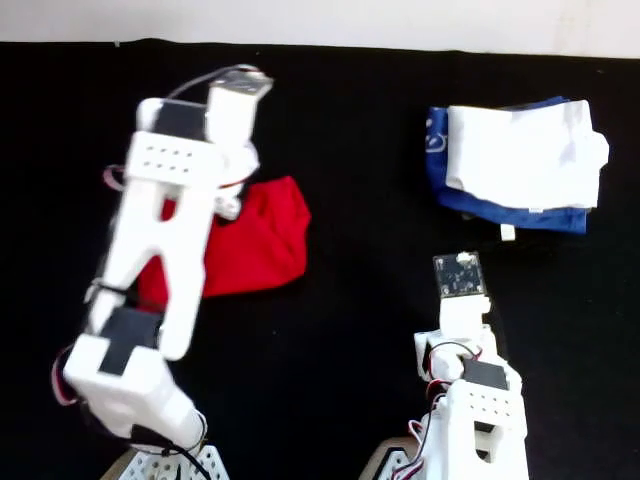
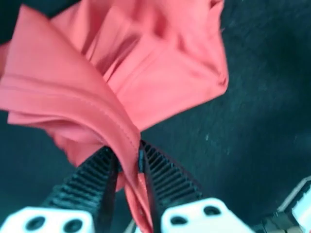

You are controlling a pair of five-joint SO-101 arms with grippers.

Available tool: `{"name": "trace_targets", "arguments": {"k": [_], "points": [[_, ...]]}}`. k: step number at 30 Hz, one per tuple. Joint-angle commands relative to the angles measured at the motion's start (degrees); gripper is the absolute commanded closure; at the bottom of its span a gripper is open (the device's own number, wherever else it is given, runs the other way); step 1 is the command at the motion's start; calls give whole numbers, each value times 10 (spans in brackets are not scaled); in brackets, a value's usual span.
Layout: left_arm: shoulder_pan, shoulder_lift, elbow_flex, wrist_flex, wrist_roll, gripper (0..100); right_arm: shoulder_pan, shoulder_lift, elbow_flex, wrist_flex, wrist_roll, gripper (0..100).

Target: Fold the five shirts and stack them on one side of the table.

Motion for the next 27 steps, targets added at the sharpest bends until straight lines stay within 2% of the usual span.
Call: {"name": "trace_targets", "arguments": {"k": [1,8,12,14,21,24,27], "points": [[29,65,-73,-29,4,992,5,-2,13,-10,3,992],[66,223,-232,-13,6,976,5,-2,13,-11,3,992],[73,272,-327,15,67,845,5,-2,13,-11,3,992],[61,285,-373,25,92,814,5,-2,13,-11,3,992],[-27,291,-477,96,95,869,5,-2,13,-11,3,992],[-64,298,-464,97,95,1000,5,-2,13,-11,3,992],[-65,298,-396,95,95,988,5,-2,13,-11,3,992]]}}
